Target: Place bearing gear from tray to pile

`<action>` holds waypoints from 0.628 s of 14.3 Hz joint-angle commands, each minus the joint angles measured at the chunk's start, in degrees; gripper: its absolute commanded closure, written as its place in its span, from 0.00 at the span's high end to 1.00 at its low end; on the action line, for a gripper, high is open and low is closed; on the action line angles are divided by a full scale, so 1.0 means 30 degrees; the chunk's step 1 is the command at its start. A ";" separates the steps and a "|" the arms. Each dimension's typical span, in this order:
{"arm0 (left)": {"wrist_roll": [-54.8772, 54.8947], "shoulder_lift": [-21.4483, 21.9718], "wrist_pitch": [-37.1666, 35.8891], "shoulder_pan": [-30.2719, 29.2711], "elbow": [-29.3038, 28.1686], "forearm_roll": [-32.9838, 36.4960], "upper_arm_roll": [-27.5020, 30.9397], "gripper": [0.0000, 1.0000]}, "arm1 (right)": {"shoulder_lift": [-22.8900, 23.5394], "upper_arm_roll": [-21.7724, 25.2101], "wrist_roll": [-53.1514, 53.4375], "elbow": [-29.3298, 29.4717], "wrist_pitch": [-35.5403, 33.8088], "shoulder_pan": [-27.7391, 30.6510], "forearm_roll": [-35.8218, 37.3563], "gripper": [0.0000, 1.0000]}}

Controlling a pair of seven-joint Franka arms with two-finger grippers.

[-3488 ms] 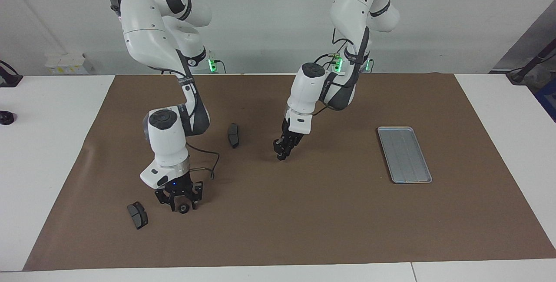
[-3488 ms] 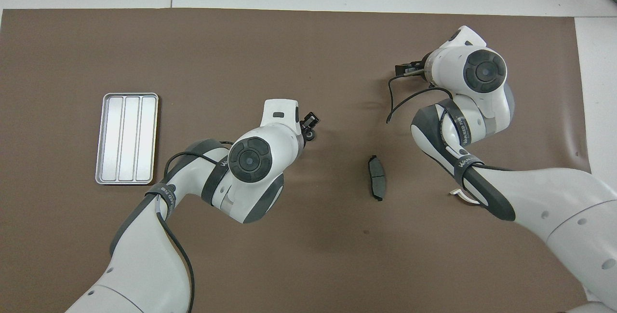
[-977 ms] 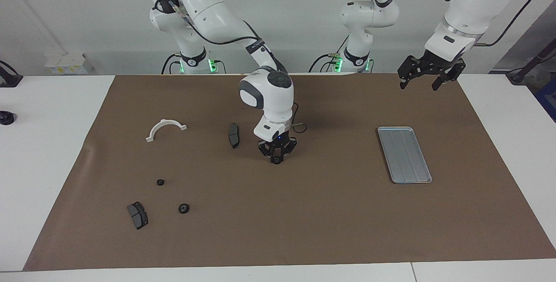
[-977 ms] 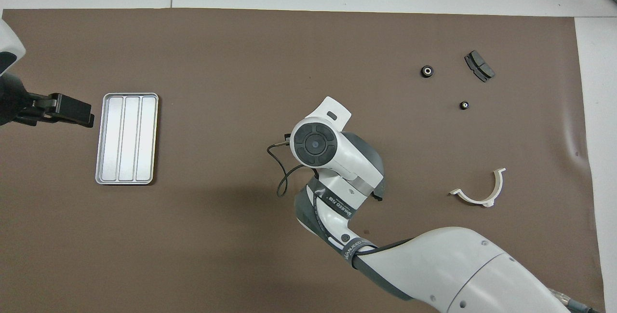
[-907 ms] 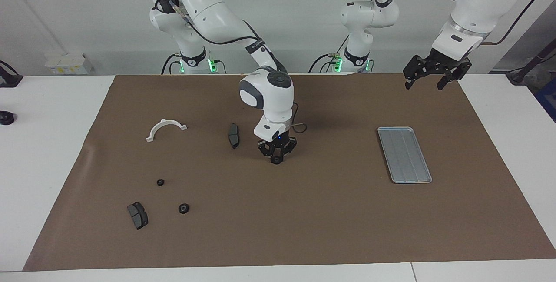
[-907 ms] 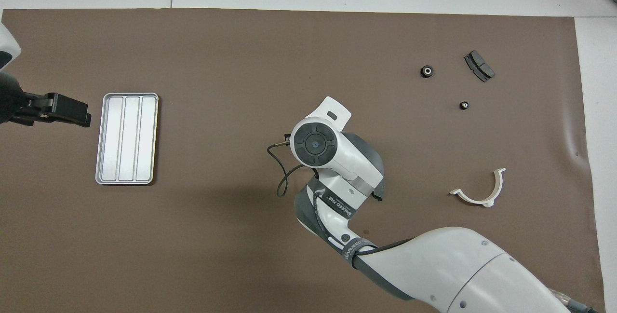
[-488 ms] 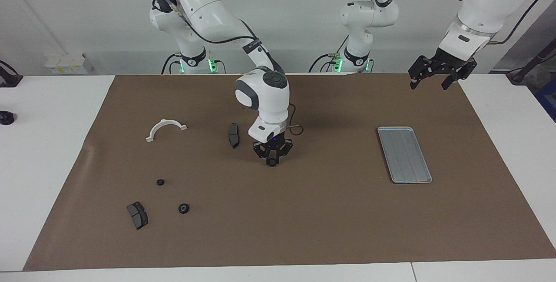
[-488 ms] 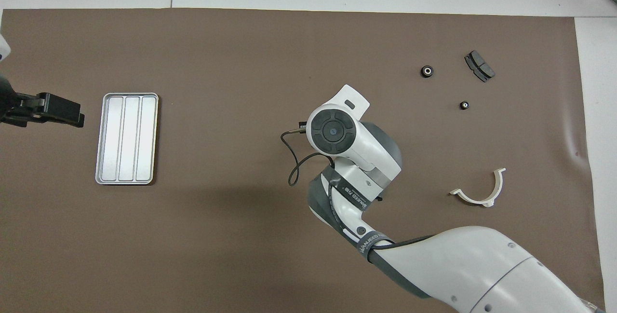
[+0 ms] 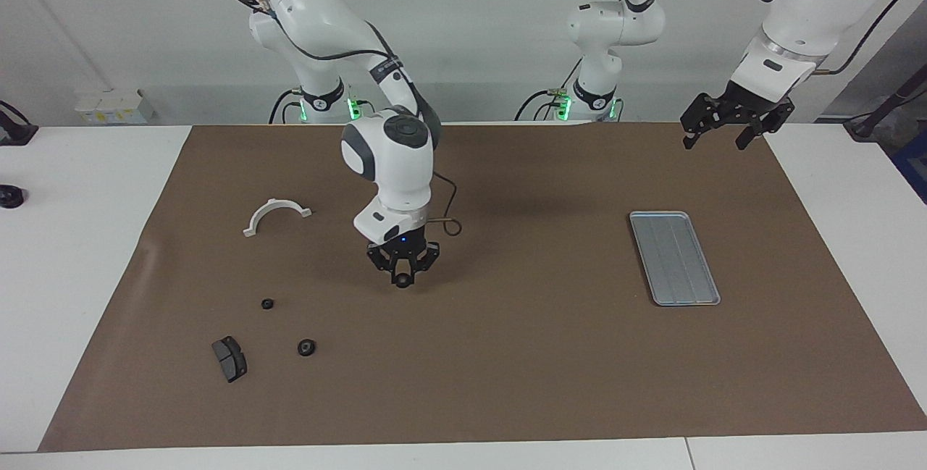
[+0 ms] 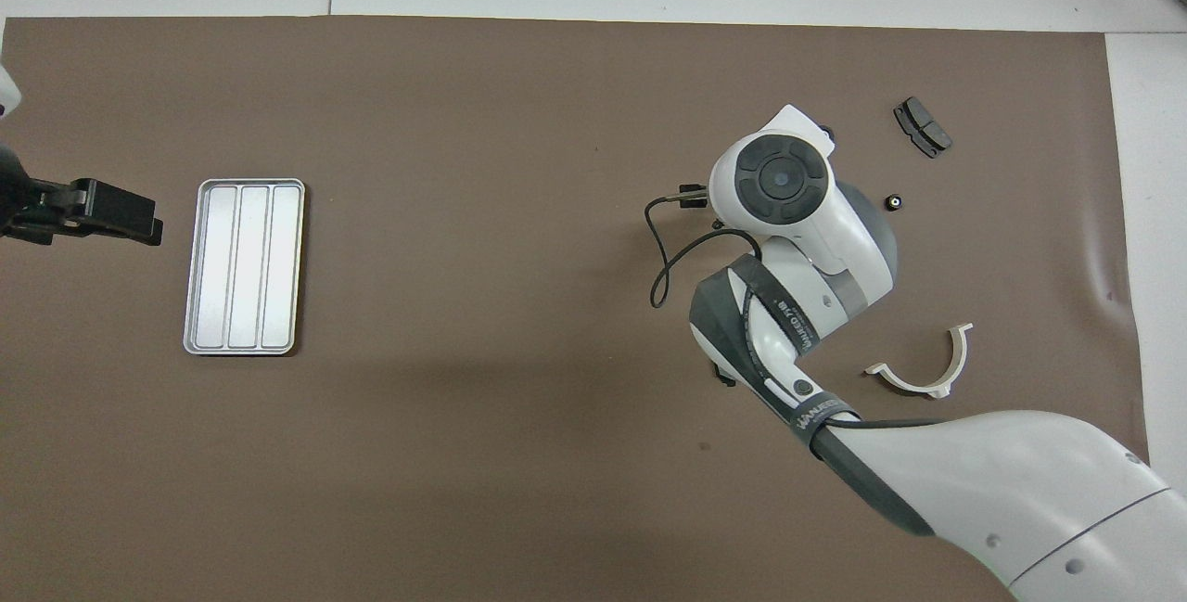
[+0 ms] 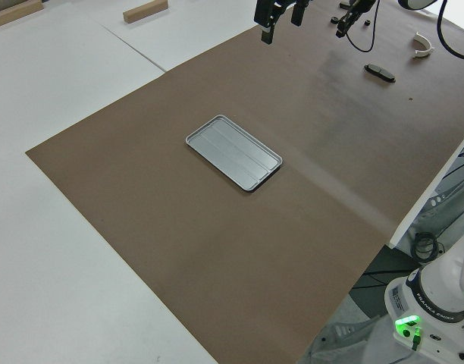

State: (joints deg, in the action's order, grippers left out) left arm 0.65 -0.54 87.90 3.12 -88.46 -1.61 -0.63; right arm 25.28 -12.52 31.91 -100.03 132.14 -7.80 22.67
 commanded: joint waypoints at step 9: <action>0.0133 0.0414 -0.0150 -0.0277 -0.0395 -0.0107 -0.0143 1.00 | -0.1540 -0.0338 -0.1437 -0.3539 0.0719 0.3010 -0.0641 0.34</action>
State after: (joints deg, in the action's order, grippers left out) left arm 0.65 -0.54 87.90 3.12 -88.46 -1.61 -0.63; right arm 23.81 -12.74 26.56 -106.05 132.95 0.36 22.11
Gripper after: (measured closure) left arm 0.000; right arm 0.652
